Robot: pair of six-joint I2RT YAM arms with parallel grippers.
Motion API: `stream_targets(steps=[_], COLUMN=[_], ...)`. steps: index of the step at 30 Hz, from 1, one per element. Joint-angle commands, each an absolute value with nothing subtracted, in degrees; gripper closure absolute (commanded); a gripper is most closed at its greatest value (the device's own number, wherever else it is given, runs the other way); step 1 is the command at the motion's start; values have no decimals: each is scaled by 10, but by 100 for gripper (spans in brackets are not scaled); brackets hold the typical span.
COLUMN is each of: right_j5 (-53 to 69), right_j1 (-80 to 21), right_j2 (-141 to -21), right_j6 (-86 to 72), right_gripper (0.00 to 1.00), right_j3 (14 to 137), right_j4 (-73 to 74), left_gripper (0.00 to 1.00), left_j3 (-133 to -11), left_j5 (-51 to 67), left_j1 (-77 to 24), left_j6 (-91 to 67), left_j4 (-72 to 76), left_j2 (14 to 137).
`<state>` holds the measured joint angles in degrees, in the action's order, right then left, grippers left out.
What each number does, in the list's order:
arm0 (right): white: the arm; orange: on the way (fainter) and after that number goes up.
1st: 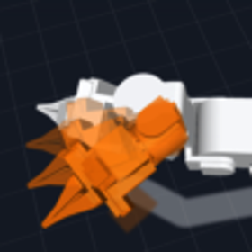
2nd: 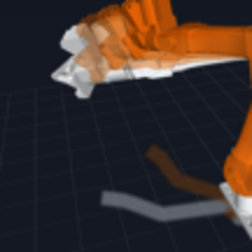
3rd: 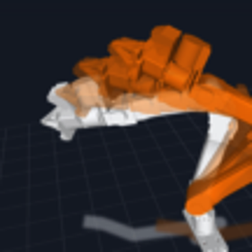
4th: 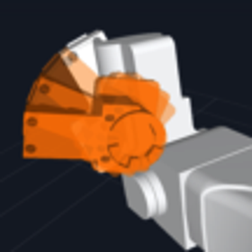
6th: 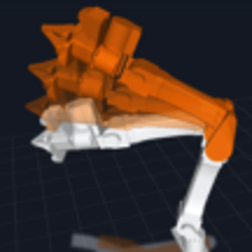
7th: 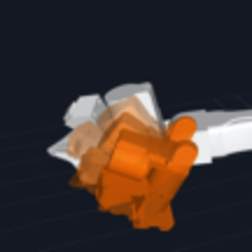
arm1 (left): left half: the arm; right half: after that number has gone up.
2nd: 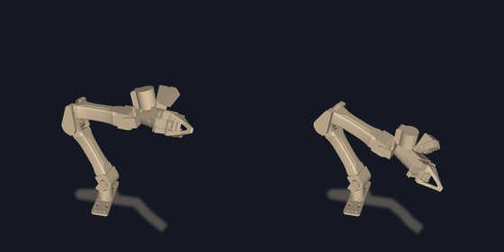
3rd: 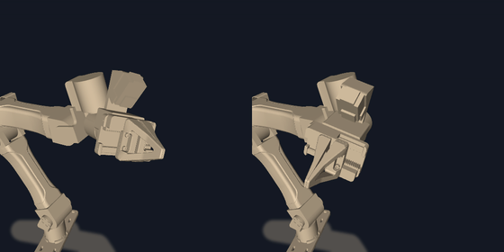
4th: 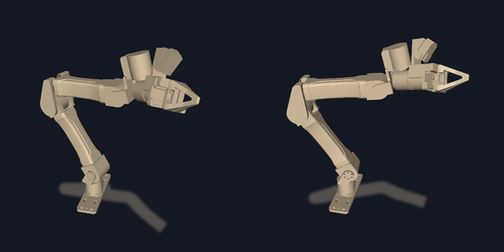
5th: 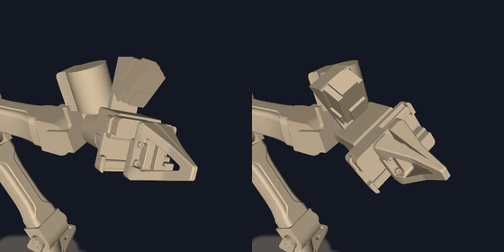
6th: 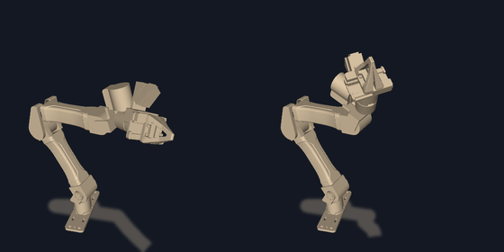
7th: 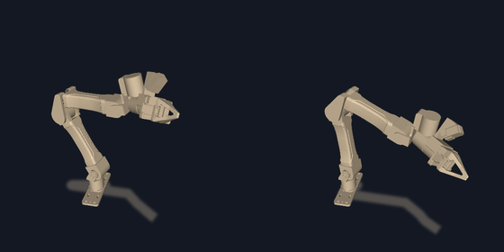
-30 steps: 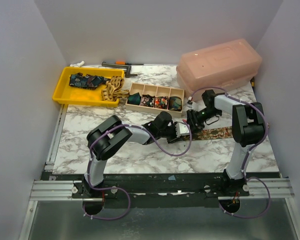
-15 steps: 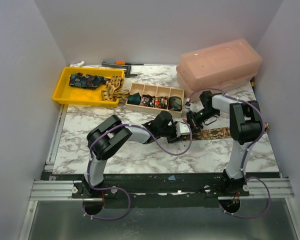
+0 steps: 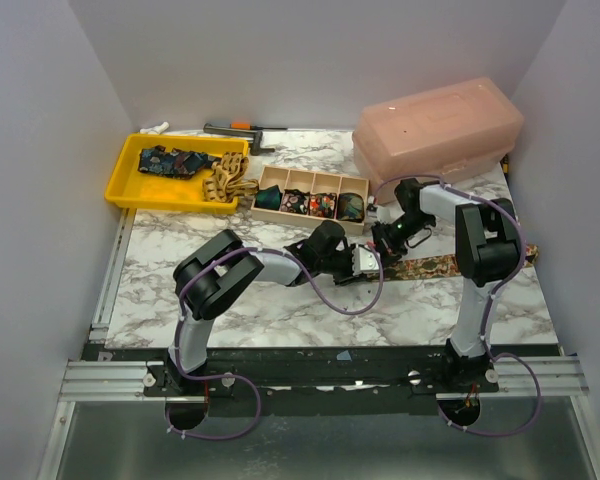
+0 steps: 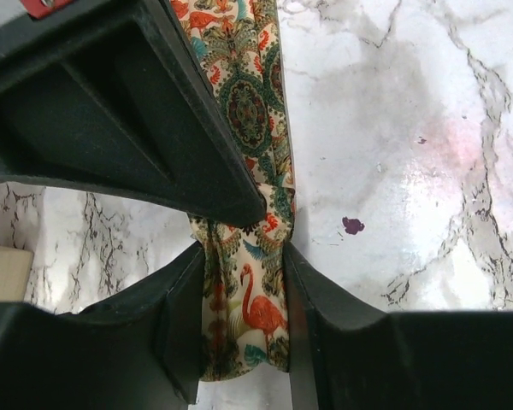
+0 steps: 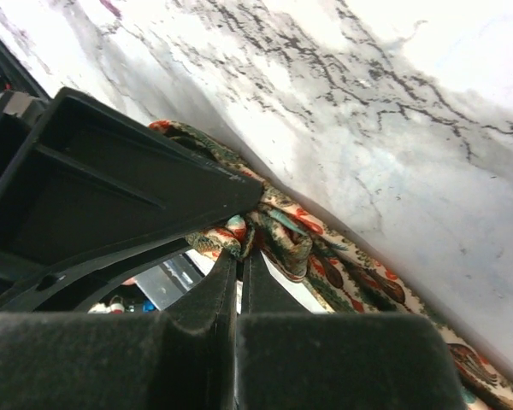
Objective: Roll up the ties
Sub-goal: Roll the tie at the center of the board.
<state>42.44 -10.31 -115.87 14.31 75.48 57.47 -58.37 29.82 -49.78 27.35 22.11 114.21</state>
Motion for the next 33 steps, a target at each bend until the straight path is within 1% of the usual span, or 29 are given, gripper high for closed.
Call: stream_targets(steps=[1,3,4,6,7,12,13,16,19,20,23,24,28,31,33], right_j5=[327,319,318,316,322,335,337,351,367,373,399,407,417,414,417], right_j1=[-97,-97,-97,-98,-97,-97,-97,-97,-98,-98,-97,-98,-98,-98,-98], right_j2=[-1185,-1190,-1192,-1200,-1204,-1197,-1196,-1191,-1181,-1175,-1160,-1156,-1157,-1161,-1163], right_j6=[165,162,161,160,158,158,158,158,156,155,153,153,161,173,178], right_gripper=[100,100,100,100,100,100,100,100,100,100,99,99,99,99,99], right_j3=[741,724,717,708,702,707,710,722,736,743,767,774,799,809,813], right_j4=[524,503,496,484,473,479,483,497,511,516,536,541,560,572,576], left_gripper=[58,45,40,34,28,17,16,17,24,25,23,24,36,36,41], left_j3=[-548,-538,-533,-520,-515,-549,-555,-571,-599,-601,-597,-602,-609,-606,-599], left_j5=[297,308,319,350,368,352,345,349,362,363,362,364,371,370,370], left_j1=[-488,-485,-482,-473,-468,-473,-476,-479,-482,-482,-483,-483,-486,-487,-486], left_j6=[312,303,292,268,237,206,206,220,246,255,271,279,305,316,321], left_j4=[70,88,99,129,171,201,206,205,150,138,126,110,56,25,15], left_j2=[1175,1164,1157,1142,1133,1151,1155,1164,1180,1183,1190,1195,1204,1201,1198])
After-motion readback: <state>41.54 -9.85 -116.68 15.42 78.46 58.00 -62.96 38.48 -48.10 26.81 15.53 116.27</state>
